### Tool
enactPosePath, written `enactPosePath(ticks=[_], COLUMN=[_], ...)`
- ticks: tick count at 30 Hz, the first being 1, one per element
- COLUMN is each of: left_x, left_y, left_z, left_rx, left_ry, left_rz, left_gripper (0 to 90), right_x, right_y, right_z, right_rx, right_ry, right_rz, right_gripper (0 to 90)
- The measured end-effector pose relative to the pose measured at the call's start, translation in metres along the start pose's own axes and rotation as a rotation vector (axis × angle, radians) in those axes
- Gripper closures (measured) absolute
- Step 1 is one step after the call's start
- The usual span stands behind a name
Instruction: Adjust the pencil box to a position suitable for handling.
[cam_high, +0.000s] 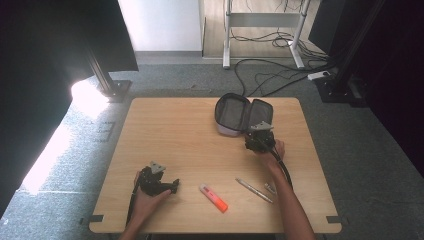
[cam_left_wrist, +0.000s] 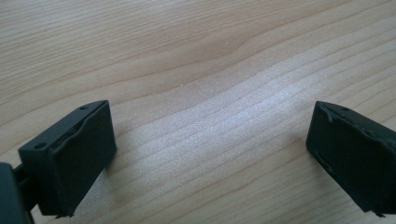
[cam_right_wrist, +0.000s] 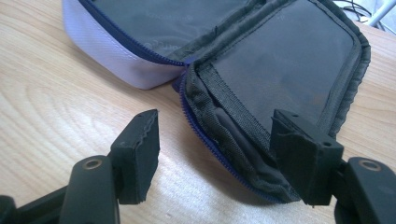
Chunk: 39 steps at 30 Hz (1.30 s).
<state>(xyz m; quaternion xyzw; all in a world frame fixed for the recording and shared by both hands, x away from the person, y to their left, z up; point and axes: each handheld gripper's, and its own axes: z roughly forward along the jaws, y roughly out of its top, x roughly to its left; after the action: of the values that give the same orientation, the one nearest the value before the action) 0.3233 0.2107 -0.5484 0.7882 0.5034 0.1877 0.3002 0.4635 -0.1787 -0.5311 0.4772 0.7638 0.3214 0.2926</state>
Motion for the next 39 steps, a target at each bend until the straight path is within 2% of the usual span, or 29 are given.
enactPosePath(ticks=[5,9,15,16,19,20,21,22,23,24,25,26,27,29,30,31,32,33,34,35,36,37,39], left_x=[-0.001,-0.001,-0.001,-0.001,-0.001,-0.001,-0.001,-0.001,-0.001,-0.001,-0.001,-0.001,-0.001,-0.002,-0.003,-0.004,-0.004,-0.004,-0.006,-0.006,-0.008,-0.008,-0.011], left_y=[0.001,0.001,0.001,0.001,0.001,0.001,0.001,0.001,0.001,0.002,0.002,0.002,0.002,0.004,0.006,0.008,0.014,0.014,0.024,0.024,0.038,0.038,0.056], left_z=[0.001,0.001,0.001,0.001,0.001,0.001,0.001,0.001,0.001,0.001,0.001,0.002,0.002,0.003,0.004,0.005,0.004,0.004,0.002,0.002,-0.001,-0.001,-0.002], left_rx=[0.000,0.000,0.000,0.000,0.000,0.000,0.000,0.000,0.000,-0.001,-0.001,-0.007,-0.007,-0.016,-0.018,-0.018,-0.027,-0.027,-0.052,-0.052,-0.078,-0.078,-0.108], left_ry=[0.000,-0.001,-0.001,0.000,-0.001,-0.001,-0.001,-0.002,-0.002,-0.002,-0.002,0.001,0.001,-0.001,-0.005,-0.011,-0.043,-0.043,-0.050,-0.050,-0.075,-0.075,-0.096], left_rz=[-0.002,-0.002,-0.001,-0.001,-0.001,-0.001,-0.001,0.000,0.000,0.000,0.000,-0.004,-0.004,-0.003,-0.004,-0.009,-0.027,-0.027,-0.030,-0.030,-0.039,-0.039,-0.046], left_gripper=[1.4,1.4,1.4,1.4,1.4,1.4,1.4,1.4,1.5,1.8,2.1,2.8,3.8,5.3,8.7,8.7,12.3,13.8,14.6,14.8,15.0,15.5,16.1], right_x=[-0.002,0.000,0.001,0.003,0.005,0.007,0.007,0.009,0.009,0.010,0.010,0.012,0.012,0.013,0.014,0.014,0.014,0.014,0.012,0.012,0.012,0.012,0.011], right_y=[-0.002,-0.004,-0.005,-0.005,-0.005,-0.004,-0.004,-0.004,-0.004,-0.004,-0.004,-0.003,-0.003,-0.003,-0.003,-0.003,-0.004,-0.004,-0.004,-0.004,-0.004,-0.004,-0.004], right_z=[0.005,0.010,0.013,0.015,0.016,0.016,0.016,0.017,0.017,0.017,0.017,0.016,0.016,0.014,0.014,0.014,0.014,0.014,0.013,0.013,0.013,0.013,0.012], right_rx=[-0.003,-0.006,-0.018,-0.013,-0.005,-0.002,-0.002,0.006,0.006,0.003,0.003,-0.003,-0.003,-0.009,-0.014,-0.014,-0.020,-0.020,-0.024,-0.024,-0.027,-0.027,-0.031], right_ry=[-0.018,-0.049,-0.086,-0.112,-0.125,-0.136,-0.136,-0.155,-0.155,-0.163,-0.163,-0.170,-0.170,-0.177,-0.176,-0.176,-0.171,-0.171,-0.167,-0.167,-0.162,-0.162,-0.146], right_rz=[-0.006,-0.045,-0.068,-0.104,-0.126,-0.158,-0.158,-0.188,-0.188,-0.220,-0.220,-0.249,-0.249,-0.288,-0.311,-0.311,-0.316,-0.316,-0.320,-0.320,-0.320,-0.320,-0.311], right_gripper=[33.7,33.7,37.2,41.0,45.0,50.6,50.6,56.7,56.7,61.9,61.9,66.1,66.1,69.7,71.8,71.8,73.0,73.0,73.8,73.8,74.1,74.1,74.1])
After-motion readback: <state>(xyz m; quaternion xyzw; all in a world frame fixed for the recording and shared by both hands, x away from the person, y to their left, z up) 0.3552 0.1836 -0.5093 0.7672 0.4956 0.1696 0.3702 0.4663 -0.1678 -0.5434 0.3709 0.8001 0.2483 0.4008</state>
